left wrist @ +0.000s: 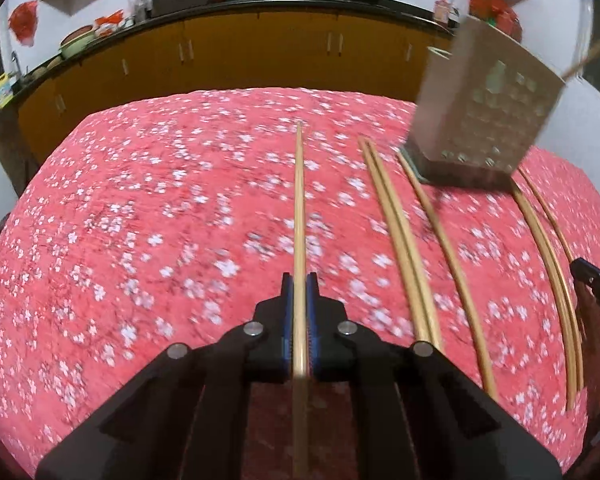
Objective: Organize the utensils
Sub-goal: 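Close the left tool on a chopstick while the right tool grasps another chopstick, then raise both held chopsticks upright and carry them above the holder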
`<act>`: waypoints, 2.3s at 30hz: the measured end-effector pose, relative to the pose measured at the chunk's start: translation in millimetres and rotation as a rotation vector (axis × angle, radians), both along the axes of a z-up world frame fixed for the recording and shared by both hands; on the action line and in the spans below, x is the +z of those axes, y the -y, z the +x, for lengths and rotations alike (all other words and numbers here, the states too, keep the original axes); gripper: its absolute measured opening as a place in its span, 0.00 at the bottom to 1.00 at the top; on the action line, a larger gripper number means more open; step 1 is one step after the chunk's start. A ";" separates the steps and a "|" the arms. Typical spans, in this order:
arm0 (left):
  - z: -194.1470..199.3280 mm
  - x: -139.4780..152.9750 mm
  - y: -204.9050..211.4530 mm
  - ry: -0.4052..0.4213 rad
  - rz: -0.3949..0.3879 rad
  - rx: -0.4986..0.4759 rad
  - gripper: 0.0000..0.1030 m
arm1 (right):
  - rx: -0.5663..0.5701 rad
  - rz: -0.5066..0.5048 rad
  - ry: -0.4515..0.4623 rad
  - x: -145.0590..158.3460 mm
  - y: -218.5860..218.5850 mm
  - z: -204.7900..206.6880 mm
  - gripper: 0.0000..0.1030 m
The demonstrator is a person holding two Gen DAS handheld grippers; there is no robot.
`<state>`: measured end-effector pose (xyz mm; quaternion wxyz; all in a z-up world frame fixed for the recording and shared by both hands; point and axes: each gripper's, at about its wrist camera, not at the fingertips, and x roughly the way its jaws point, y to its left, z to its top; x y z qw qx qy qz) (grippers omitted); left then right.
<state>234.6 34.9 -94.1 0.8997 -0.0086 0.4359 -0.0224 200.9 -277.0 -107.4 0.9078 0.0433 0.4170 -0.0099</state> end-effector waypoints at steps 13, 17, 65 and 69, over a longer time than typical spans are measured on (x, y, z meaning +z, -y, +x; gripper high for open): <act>1.2 0.7 -6.2 0.006 -0.028 0.010 0.09 | -0.005 0.011 0.005 -1.2 5.4 7.5 0.07; 1.3 0.8 -4.6 0.006 -0.029 0.010 0.09 | -0.004 0.013 0.005 -1.6 5.6 8.4 0.07; -41.6 110.0 -20.7 0.232 -0.074 -0.009 0.08 | -0.050 0.065 0.286 95.9 30.3 -49.4 0.07; -47.0 129.6 -22.9 0.288 -0.096 -0.012 0.08 | -0.050 0.058 0.325 105.8 29.1 -52.2 0.07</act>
